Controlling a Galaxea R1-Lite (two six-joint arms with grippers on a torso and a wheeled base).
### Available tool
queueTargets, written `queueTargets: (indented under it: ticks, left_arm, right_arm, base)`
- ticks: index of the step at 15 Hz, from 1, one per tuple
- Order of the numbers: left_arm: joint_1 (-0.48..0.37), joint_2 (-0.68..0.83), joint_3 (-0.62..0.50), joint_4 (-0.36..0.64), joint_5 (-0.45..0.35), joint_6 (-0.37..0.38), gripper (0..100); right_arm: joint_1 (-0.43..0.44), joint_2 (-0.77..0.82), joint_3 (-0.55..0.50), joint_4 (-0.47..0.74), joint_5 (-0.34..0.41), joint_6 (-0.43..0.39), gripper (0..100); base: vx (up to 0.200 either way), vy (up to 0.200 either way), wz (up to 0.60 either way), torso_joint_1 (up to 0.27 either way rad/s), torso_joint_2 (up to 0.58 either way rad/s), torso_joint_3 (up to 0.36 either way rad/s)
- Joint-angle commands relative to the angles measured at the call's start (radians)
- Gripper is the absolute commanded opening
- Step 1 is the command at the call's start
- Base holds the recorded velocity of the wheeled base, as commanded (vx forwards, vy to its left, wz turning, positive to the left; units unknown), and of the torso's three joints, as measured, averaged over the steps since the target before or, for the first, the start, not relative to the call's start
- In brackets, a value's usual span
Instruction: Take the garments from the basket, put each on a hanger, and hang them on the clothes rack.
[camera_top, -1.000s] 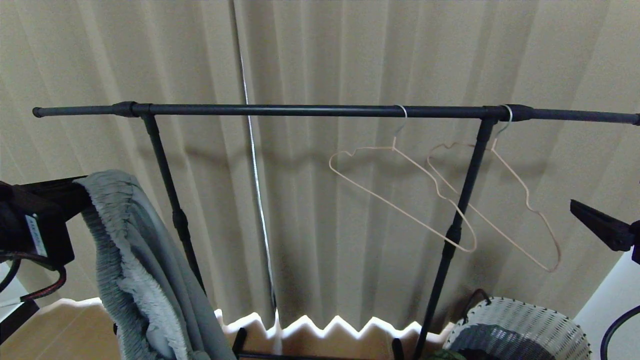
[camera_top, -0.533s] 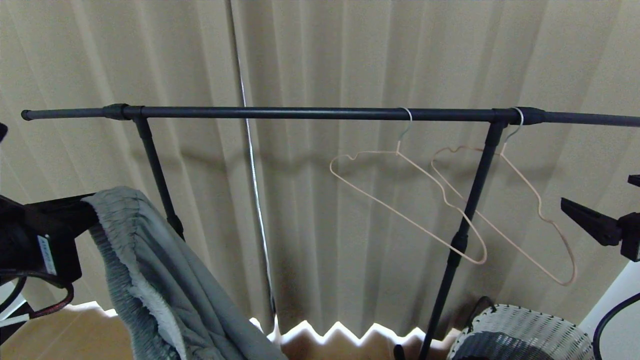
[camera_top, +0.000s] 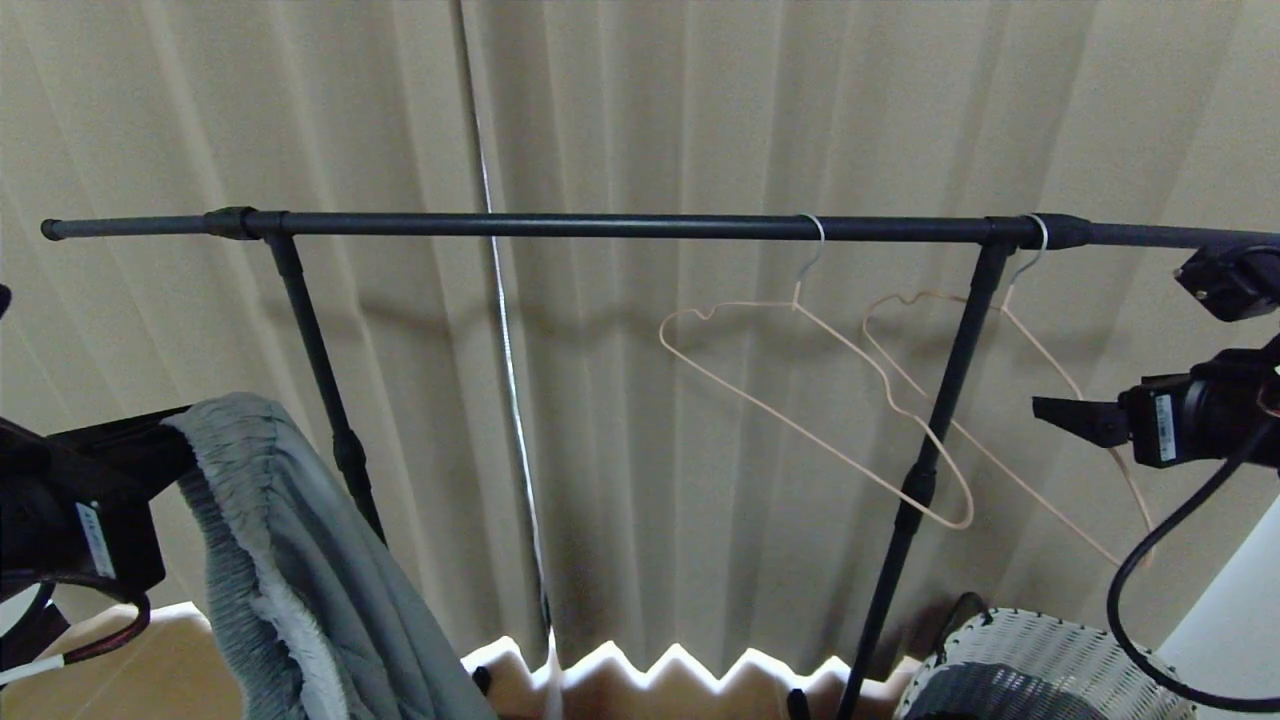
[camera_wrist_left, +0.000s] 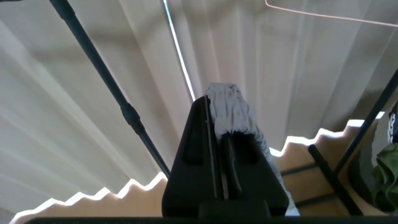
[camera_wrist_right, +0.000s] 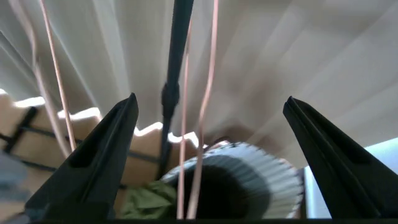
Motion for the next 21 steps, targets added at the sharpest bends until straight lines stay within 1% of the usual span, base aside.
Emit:
queueTargets:
  ticks: [1,2,6,11,12,18,21]
  left_arm:
    - [-0.003,-0.01,0.004,0.0,0.0,0.0,0]
    - [-0.003,-0.01,0.008,0.0,0.0,0.0,0]
    - [-0.004,-0.016,0.011,0.0,0.0,0.0,0]
    - [-0.003,-0.016,0.008,0.0,0.0,0.002,0]
    - [-0.004,-0.015,0.008,0.0,0.001,0.002,0]
    - [-0.003,-0.015,0.008,0.0,0.001,0.002,0]
    - [-0.003,-0.015,0.008,0.0,0.001,0.002,0]
  right_arm:
    - [-0.002,0.105,-0.056,0.013,-0.001,0.016,100]
    - [-0.005,0.133,-0.062,0.011,-0.001,0.016,100]
    - [-0.014,0.164,-0.062,0.007,-0.001,0.017,100]
    - [-0.022,0.171,-0.064,0.0,-0.001,0.023,100]
    - [-0.022,0.171,-0.064,0.0,-0.001,0.023,0]
    - [-0.029,0.162,-0.064,0.0,-0.001,0.023,0]
    - [-0.034,0.124,-0.057,-0.004,-0.001,0.042,0]
  base:
    - [0.0,0.0,0.0,0.0,0.0,0.0]
    - [0.0,0.0,0.0,0.0,0.0,0.0]
    - [0.0,0.0,0.0,0.0,0.0,0.0]
    - [0.0,0.0,0.0,0.0,0.0,0.0]
    - [0.0,0.0,0.0,0.0,0.0,0.0]
    - [0.0,0.0,0.0,0.0,0.0,0.0]
    - [0.0,0.0,0.0,0.0,0.0,0.0]
